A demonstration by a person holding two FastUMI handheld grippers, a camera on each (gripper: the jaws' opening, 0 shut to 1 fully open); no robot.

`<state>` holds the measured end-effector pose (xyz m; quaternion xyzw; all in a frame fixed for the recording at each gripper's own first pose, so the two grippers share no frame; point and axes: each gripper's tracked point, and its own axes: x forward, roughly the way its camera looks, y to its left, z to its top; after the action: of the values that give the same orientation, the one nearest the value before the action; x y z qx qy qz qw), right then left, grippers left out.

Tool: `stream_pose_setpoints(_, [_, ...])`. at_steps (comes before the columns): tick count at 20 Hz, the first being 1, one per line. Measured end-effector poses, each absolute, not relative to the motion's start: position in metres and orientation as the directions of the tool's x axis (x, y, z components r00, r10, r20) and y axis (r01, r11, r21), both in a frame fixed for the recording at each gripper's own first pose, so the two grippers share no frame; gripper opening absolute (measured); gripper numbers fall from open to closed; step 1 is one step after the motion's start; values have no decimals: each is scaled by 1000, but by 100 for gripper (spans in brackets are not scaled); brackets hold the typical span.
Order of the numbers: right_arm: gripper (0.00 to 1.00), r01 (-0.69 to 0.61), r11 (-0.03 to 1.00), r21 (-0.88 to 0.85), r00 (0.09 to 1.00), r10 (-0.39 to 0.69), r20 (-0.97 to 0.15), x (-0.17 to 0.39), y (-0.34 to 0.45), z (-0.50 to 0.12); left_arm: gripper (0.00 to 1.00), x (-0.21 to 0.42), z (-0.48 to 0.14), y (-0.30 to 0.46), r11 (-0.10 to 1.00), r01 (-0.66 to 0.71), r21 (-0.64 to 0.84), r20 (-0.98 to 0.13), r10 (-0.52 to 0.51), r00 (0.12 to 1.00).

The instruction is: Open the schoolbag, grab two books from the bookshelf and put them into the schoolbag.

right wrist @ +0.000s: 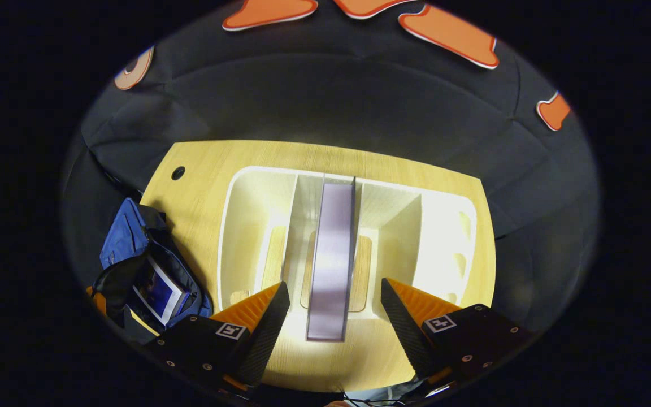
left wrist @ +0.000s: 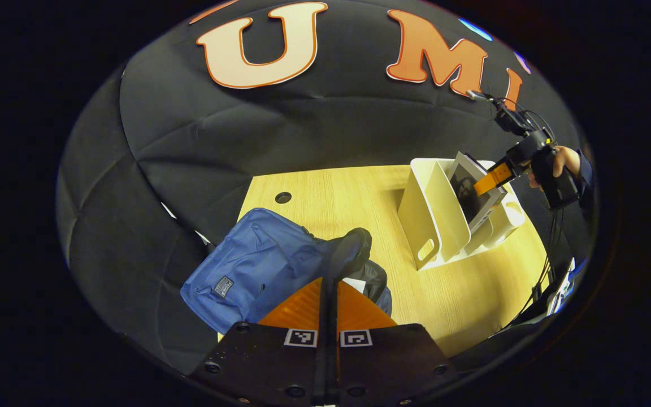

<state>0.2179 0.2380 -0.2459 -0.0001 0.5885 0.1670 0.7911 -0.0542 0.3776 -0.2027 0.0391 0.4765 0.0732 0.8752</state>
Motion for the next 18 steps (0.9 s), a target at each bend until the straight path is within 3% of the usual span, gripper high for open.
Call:
stream_pose_setpoints(6, [98,-247,953,174,151,216,-965,228,245,-279,1,-55,-207,375,988,-97,120,-832,153,532])
stream_pose_setpoints(12, [75,-243,960,139,61,158,-986,230,248,-309,1,-58,-213,375,990,-101,101,-839,140,526])
stream_pose_setpoints(13, [58,-247,959,141,46,157,-987,229,248,-313,1,-60,-213,373,990,-101,97,-842,135,522])
stream_pose_setpoints(14, [57,-240,961,139,39,153,-987,228,249,-315,5,-59,-213,373,990,-101,96,-842,135,522])
stream_pose_setpoints(18, [48,-164,964,208,-3,210,-978,226,247,-307,0,-60,-216,373,991,-97,89,-843,127,523])
